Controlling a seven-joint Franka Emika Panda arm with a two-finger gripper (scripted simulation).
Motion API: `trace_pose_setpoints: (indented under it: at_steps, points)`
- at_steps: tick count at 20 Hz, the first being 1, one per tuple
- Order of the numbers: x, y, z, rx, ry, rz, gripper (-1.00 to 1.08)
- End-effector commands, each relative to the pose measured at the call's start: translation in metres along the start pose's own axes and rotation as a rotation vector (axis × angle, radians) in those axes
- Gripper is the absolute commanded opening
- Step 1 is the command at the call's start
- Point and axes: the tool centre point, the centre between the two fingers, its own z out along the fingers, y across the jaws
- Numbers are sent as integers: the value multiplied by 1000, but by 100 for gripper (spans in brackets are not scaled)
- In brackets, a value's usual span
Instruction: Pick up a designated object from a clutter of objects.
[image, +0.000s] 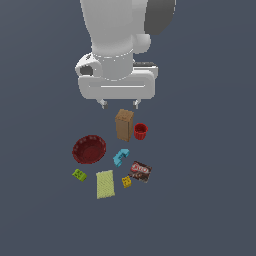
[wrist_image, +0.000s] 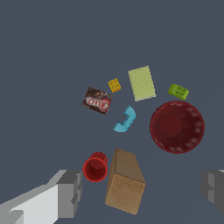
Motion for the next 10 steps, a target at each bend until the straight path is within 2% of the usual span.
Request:
trace_pose_setpoints:
  at_steps: [1,10]
  points:
    - [0,-1,-1,0,0,-3,100]
    - [7,1,20,-1,-1,45,100]
